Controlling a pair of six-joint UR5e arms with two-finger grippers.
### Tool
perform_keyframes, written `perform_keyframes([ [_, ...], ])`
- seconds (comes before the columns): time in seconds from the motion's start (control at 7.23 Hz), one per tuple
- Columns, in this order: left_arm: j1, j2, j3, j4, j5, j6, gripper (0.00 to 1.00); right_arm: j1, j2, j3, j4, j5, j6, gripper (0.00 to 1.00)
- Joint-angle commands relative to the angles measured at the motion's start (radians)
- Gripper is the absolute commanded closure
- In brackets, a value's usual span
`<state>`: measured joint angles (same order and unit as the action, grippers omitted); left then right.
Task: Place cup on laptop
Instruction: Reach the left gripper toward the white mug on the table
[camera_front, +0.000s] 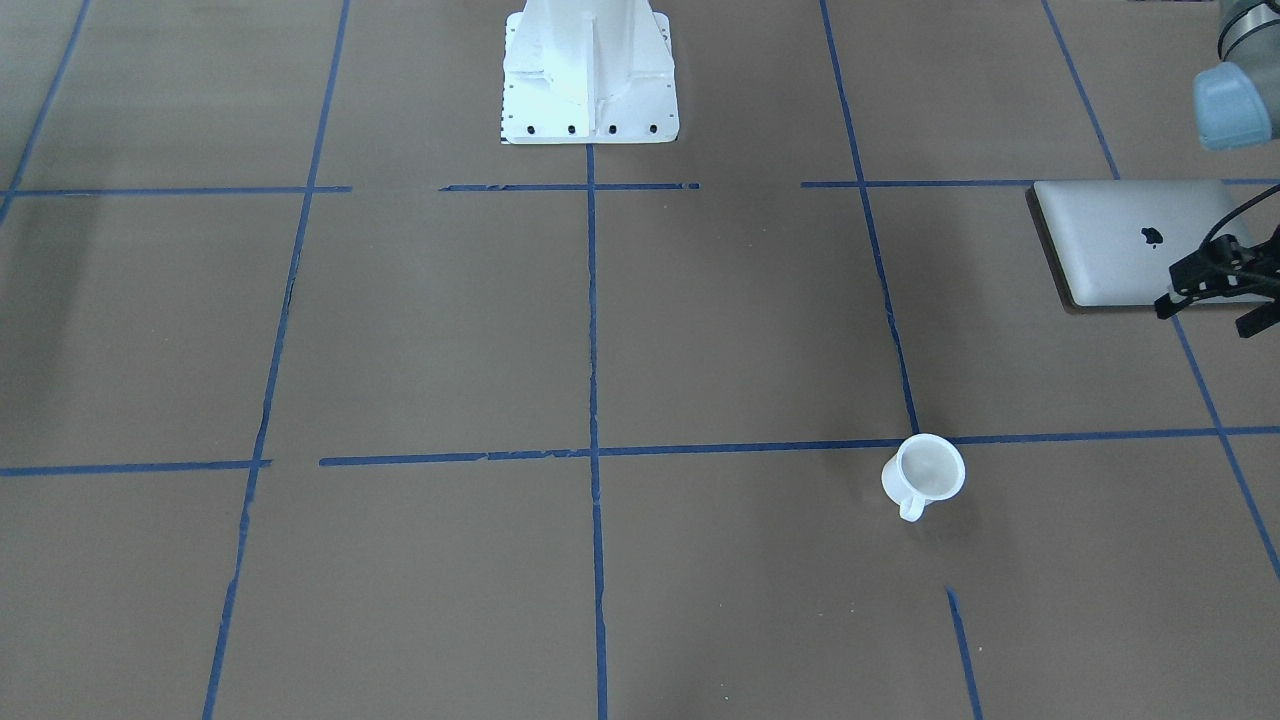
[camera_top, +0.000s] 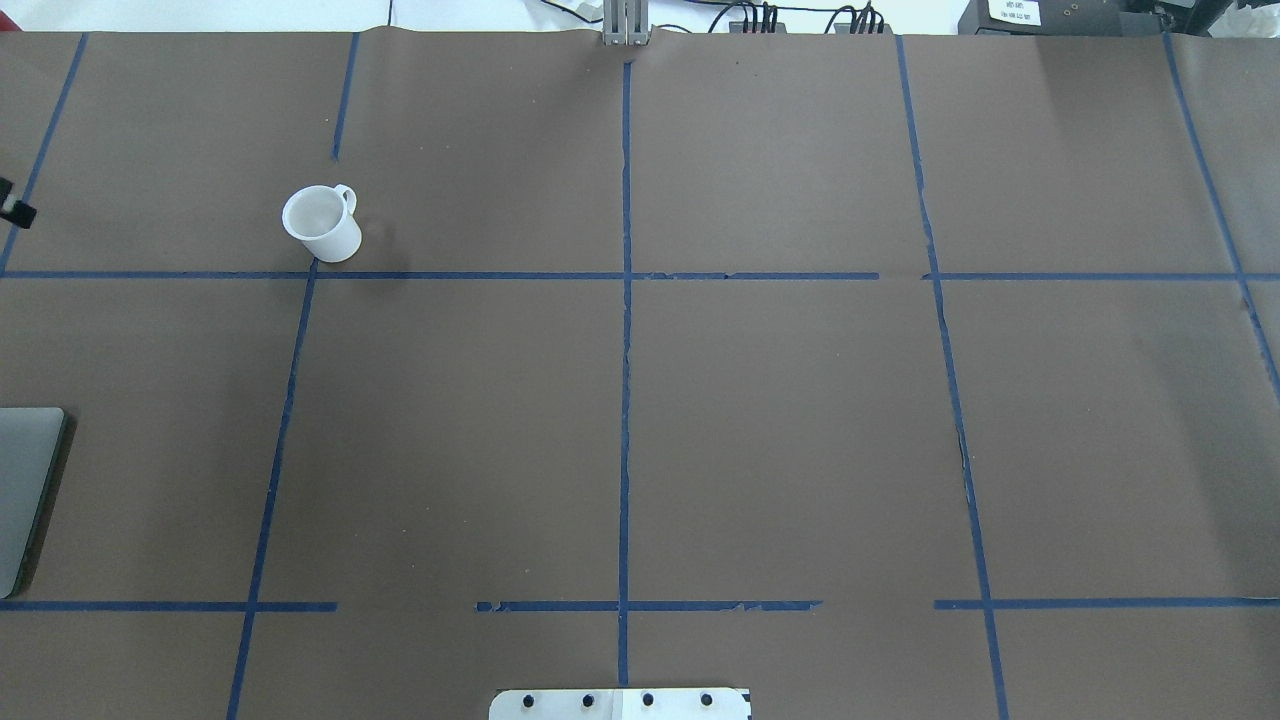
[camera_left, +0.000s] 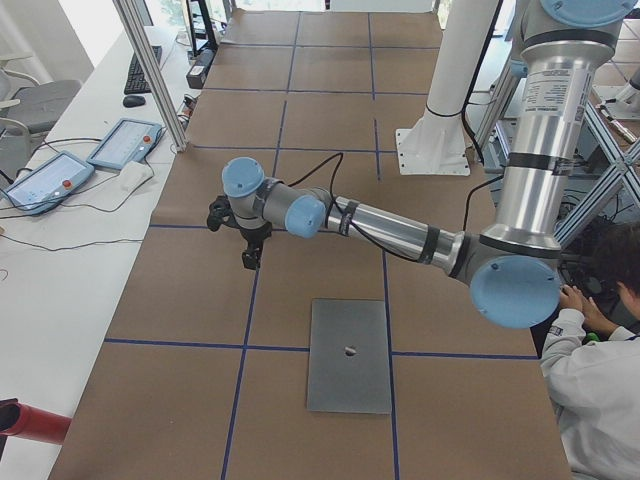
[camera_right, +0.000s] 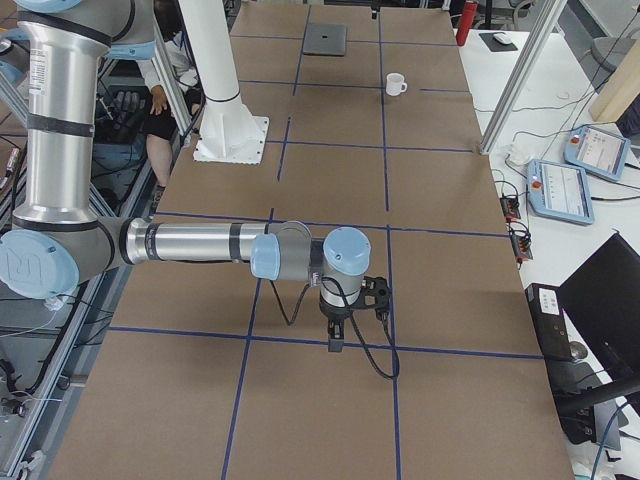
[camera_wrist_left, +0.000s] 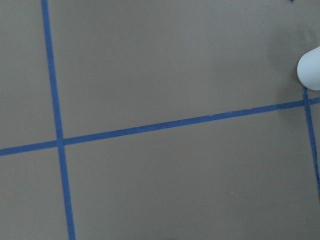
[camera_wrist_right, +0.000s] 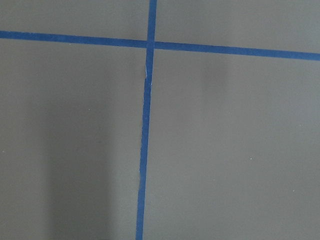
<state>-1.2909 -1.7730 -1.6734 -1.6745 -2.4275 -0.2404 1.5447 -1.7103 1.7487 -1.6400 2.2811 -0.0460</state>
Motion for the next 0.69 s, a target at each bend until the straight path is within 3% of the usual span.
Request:
perform_keyframes([
  [0.0, 0.096, -0.187, 0.116, -0.001, 0.010, -0.008, 0.00, 0.000, 0.001, 0.000, 0.000, 0.000, 0.000, 0.00],
  [0.28, 0.172, -0.305, 0.245, -0.081, 0.024, -0.061, 0.01, 0.000, 0.000, 0.000, 0.000, 0.000, 0.000, 0.00],
  [0.55, 0.226, -0.420, 0.454, -0.267, 0.098, -0.196, 0.01, 0.000, 0.000, 0.000, 0.000, 0.000, 0.000, 0.00],
])
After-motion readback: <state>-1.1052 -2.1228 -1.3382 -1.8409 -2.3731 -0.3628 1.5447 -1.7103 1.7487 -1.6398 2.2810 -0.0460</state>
